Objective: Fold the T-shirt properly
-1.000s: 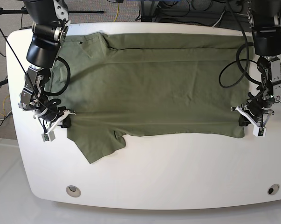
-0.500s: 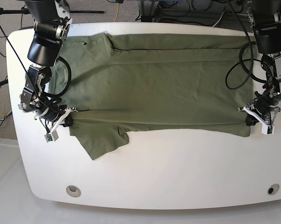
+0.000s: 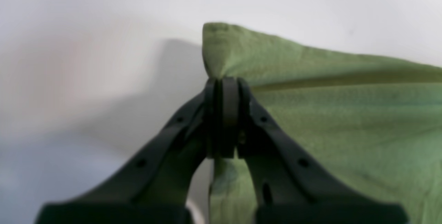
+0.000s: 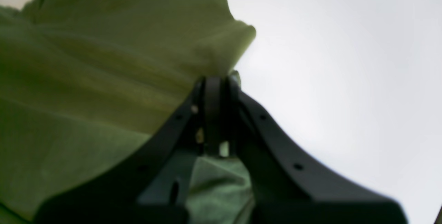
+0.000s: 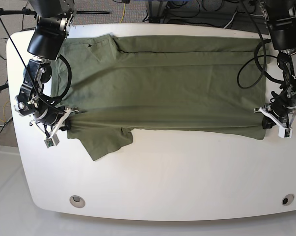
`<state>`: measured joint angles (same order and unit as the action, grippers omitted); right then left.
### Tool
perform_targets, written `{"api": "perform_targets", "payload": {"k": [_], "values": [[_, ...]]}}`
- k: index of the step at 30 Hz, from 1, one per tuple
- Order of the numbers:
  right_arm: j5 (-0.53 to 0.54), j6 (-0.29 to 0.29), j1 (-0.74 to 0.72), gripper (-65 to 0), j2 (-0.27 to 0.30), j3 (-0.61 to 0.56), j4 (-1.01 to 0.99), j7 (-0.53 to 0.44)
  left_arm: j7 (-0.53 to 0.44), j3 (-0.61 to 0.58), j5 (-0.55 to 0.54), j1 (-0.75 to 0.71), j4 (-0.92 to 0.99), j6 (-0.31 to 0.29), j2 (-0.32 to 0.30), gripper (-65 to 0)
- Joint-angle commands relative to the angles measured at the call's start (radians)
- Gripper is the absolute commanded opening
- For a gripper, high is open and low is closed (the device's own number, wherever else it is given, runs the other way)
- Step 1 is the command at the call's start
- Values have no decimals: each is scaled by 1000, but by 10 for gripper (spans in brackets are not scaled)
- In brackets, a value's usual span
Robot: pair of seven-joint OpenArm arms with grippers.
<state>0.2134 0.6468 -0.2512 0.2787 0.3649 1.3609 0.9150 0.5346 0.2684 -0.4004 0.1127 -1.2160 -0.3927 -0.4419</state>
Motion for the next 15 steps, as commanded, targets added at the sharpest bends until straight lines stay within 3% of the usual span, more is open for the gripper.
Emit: {"api": "perform_targets", "payload": {"k": [1, 15], "values": [[7, -1, 22, -650, 16, 8, 92, 11, -6, 23, -17, -41, -68, 9, -24, -650], [6, -1, 183, -650, 3, 12, 347, 112, 39, 42, -80, -182, -242, 3, -26, -650]]}}
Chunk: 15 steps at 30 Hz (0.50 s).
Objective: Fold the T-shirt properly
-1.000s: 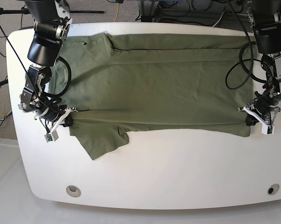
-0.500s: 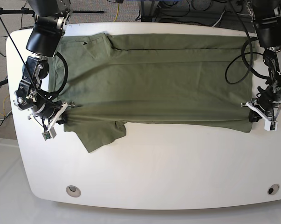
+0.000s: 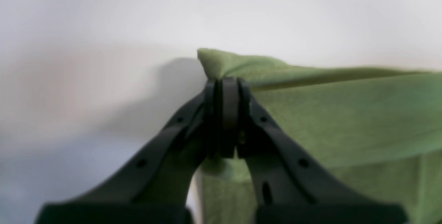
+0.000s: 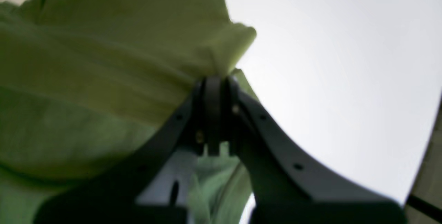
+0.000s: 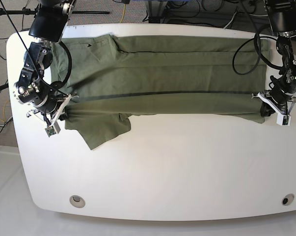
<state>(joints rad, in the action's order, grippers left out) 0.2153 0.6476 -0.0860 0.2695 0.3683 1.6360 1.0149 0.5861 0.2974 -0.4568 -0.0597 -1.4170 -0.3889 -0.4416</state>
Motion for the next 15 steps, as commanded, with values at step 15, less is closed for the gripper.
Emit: {"api": "perform_targets", "payload": {"k": [15], "values": [[2, 9, 155, -649, 25, 21, 274, 93, 26, 55, -116, -173, -230, -11, -47, -650]]}}
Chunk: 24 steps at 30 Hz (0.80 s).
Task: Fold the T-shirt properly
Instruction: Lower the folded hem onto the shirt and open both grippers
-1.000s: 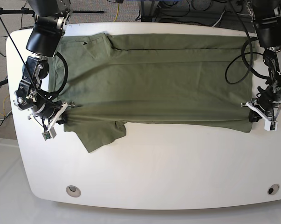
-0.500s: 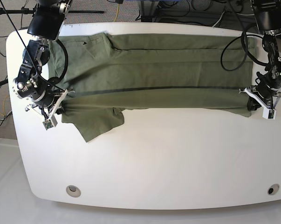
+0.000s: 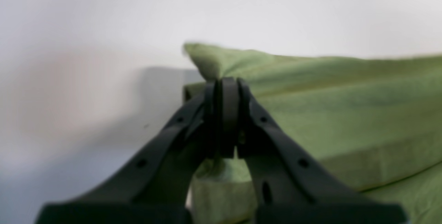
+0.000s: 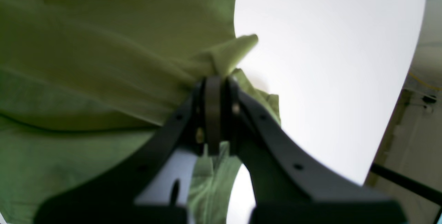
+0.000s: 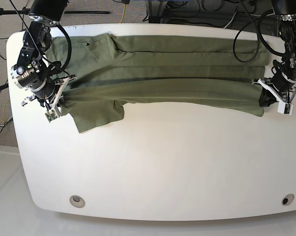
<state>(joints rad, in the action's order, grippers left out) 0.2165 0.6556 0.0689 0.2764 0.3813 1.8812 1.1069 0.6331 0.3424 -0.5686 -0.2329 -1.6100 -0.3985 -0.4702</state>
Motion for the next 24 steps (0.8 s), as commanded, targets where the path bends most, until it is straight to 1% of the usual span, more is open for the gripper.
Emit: {"api": "perform_targets", "payload": {"k": [1, 3, 9, 15, 24], "values": [[1, 0, 5, -649, 20, 7, 33, 3, -17, 11, -1, -7, -47, -1, -18, -650], [1, -2, 16, -649, 29, 10, 46, 2, 8, 1, 11, -30, -93, -6, -13, -650], [1, 1, 50, -649, 30, 9, 60, 5, 44, 3, 25, -64, -137, -13, -14, -650], [-2, 4, 85, -649, 21, 11, 47, -9, 96, 7, 47, -90, -170, -19, -14, -650], [-3, 10, 122, -650, 19, 15, 37, -10, 130, 7, 95, -111, -182, -22, -16, -650]]}}
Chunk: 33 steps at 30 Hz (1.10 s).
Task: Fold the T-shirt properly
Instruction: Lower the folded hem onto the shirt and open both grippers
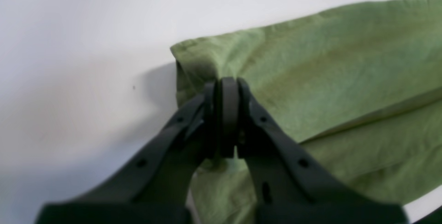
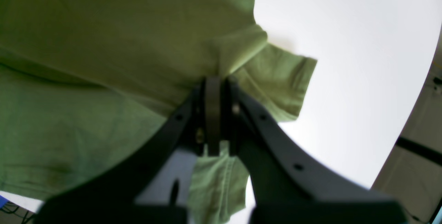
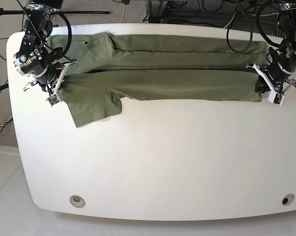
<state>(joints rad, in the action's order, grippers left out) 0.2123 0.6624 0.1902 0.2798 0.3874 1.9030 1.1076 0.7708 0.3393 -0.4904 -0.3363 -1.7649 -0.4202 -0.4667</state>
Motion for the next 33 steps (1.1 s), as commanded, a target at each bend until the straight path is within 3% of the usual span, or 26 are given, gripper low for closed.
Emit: {"api": "perform_targets", "payload": {"k": [1, 9, 17, 21, 25, 31, 33], "values": [[1, 3, 4, -650, 16, 8, 15, -7, -4, 10, 32, -16, -32, 0, -21, -650], [3, 4, 21, -650, 15, 6, -1, -17, 18, 8, 87, -30, -25, 0, -22, -650], [10, -3, -12, -394, 13, 7, -1, -22, 70, 10, 192, -26, -14, 5, -21, -544], [9, 0, -10, -316, 14, 9, -1, -21, 64, 9, 206, -27, -21, 5, -22, -460], [0, 29, -17, -334, 15, 11, 14, -17, 57, 11, 208, -23, -21, 3, -20, -469], [1, 36, -16, -421, 12, 13, 22, -8, 50, 18, 174, -19, -27, 1, -17, -581], [1, 36, -8, -555, 10, 8, 16, -15, 56, 24, 174, -13, -15, -8, -21, -644]]}}
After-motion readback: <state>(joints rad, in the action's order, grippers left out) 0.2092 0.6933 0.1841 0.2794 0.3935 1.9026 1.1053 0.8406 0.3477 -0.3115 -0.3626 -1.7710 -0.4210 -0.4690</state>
